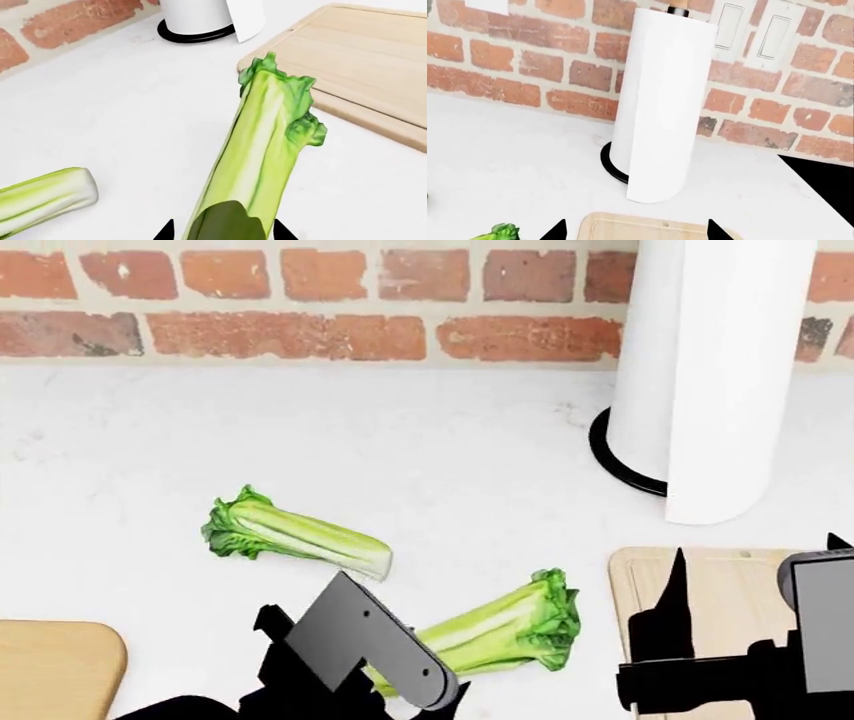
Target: Place the celery and the celery on separate cutting boards.
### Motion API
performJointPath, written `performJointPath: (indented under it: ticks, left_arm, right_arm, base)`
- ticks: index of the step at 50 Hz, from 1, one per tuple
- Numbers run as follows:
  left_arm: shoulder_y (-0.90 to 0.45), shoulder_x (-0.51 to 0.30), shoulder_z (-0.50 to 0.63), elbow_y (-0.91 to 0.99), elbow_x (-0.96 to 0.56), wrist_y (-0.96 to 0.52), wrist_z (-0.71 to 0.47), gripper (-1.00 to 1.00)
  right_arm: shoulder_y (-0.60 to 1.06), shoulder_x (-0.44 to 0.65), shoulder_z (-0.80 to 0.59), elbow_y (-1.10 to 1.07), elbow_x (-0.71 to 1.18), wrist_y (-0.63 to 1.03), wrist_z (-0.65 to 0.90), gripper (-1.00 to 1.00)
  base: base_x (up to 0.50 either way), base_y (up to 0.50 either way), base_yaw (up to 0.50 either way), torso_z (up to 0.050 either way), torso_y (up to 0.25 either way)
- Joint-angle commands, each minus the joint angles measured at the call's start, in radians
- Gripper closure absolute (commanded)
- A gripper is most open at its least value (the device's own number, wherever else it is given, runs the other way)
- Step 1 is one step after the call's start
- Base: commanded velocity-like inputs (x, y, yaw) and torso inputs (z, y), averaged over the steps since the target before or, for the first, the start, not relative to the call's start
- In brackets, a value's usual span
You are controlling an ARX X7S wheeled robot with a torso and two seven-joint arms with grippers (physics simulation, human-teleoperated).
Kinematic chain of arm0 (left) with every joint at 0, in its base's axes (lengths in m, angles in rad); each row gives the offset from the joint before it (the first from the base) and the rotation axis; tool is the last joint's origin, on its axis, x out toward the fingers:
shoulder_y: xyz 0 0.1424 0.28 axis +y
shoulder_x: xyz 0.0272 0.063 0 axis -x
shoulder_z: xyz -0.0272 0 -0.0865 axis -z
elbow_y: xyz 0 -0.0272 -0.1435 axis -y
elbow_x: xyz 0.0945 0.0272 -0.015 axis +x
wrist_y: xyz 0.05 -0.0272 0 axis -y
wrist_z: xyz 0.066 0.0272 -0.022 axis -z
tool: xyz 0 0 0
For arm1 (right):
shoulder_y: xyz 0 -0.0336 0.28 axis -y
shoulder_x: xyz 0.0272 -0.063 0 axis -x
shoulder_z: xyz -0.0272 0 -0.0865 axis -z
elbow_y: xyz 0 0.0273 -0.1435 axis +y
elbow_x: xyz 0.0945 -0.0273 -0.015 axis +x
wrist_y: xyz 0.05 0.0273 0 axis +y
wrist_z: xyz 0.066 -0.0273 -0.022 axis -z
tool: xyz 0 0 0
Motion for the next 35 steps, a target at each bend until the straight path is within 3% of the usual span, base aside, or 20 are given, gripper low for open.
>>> performJointPath:
  ticks: [1,12,18,22,27,28,35]
  left_arm:
    - [0.022,-0.035,-0.09,0.203,-0.088,-0.064,-0.049,1.0]
    - [0.052,-0.092,-0.296,0.295,-0.116,-0.161,-0.17,1.0]
    - [0.04,-0.115,-0.364,0.341,-0.141,-0.211,-0.193,1.0]
    - [0.088,-0.18,-0.452,0.476,-0.184,-0.279,-0.213,1.0]
    - [0.16,-0.255,-0.68,0.593,-0.261,-0.382,-0.219,1.0]
    - [0.179,-0.288,-0.673,0.599,-0.248,-0.376,-0.219,1.0]
    - [0.283,-0.37,-0.951,0.65,-0.299,-0.419,-0.187,1.0]
  right_arm:
    - [0.011,-0.006,0.013,-0.012,0.004,0.019,0.0,-1.0]
    - [0.133,0.006,0.107,-0.148,0.098,0.222,-0.012,-1.0]
    - [0.108,0.008,0.095,-0.108,0.174,0.176,0.043,-1.0]
    - [0.095,0.01,0.07,-0.081,0.17,0.141,0.048,-1.0]
    - [0.074,0.011,0.043,-0.032,0.156,0.074,0.046,-1.0]
    - [0.077,0.008,0.043,-0.032,0.158,0.075,0.046,-1.0]
    - [0.064,0.006,0.007,-0.016,0.158,0.052,0.049,-1.0]
  base:
    - [0.0,0.0,0.0,0.0,0.0]
    - [0.0,0.0,0.0,0.0,0.0]
    - [0.0,0.0,0.0,0.0,0.0]
    - [0.0,0.0,0.0,0.0,0.0]
    - [0.0,0.0,0.0,0.0,0.0]
    - [0.0,0.0,0.0,0.0,0.0]
    - [0.0,0.0,0.0,0.0,0.0]
